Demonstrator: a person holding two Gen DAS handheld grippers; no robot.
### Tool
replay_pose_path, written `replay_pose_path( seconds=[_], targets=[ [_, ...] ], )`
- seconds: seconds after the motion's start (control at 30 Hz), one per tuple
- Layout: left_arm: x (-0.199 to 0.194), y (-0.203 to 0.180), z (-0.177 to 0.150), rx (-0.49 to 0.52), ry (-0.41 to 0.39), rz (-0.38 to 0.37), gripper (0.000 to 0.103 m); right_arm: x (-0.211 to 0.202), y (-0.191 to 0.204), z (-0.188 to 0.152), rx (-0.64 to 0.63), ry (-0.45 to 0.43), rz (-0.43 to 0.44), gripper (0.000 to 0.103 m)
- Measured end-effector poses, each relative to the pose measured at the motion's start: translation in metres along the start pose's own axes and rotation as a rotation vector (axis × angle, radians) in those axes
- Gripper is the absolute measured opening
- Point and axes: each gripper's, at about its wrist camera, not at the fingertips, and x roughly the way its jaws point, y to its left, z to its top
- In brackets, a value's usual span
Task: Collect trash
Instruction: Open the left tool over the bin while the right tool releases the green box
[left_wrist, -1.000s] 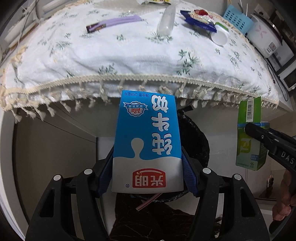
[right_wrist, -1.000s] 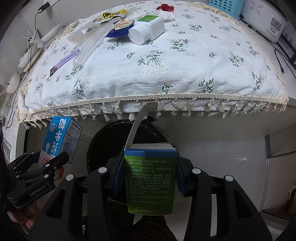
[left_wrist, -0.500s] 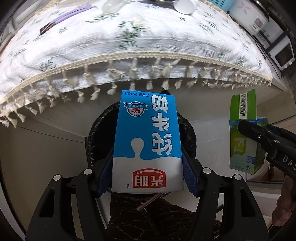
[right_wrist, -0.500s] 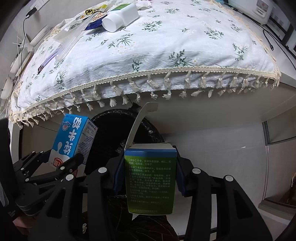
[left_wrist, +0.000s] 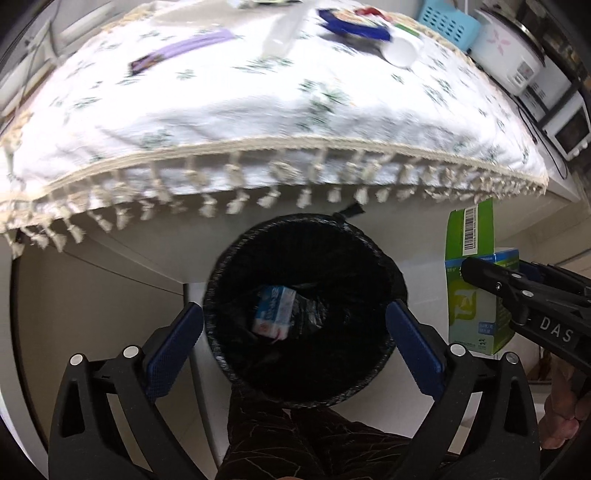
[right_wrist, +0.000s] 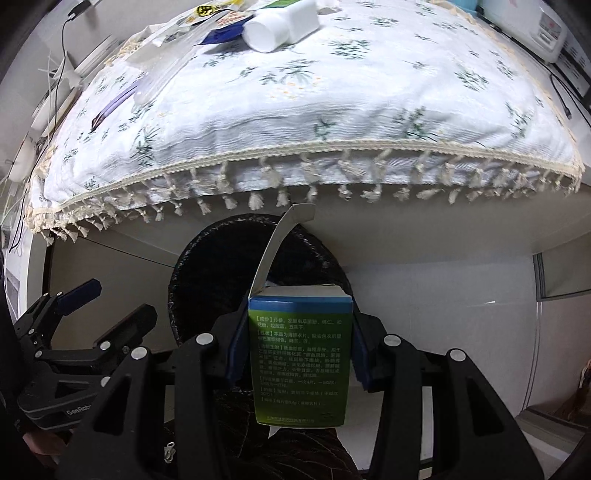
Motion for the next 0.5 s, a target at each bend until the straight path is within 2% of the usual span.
replay_pose_path(
  seconds=[0.37,0.47,0.5],
  targets=[
    [-0.021,0.060,-0.004,-0.099,-0.015,0.047,0.097,0.016,0.045,0.012,-0.069,0.020,0.021,0.044],
    [-0.022,0.067,-0.003,-0.110,-0.013,0.053,0.097,0.021,0.055,0.015,-0.084,0.020,0.016,0.046],
    [-0.023,0.070,-0.003,-0.112,-0.014,0.054,0.097,0.021,0.058,0.016,-0.086,0.020,0.013,0.050]
  ],
)
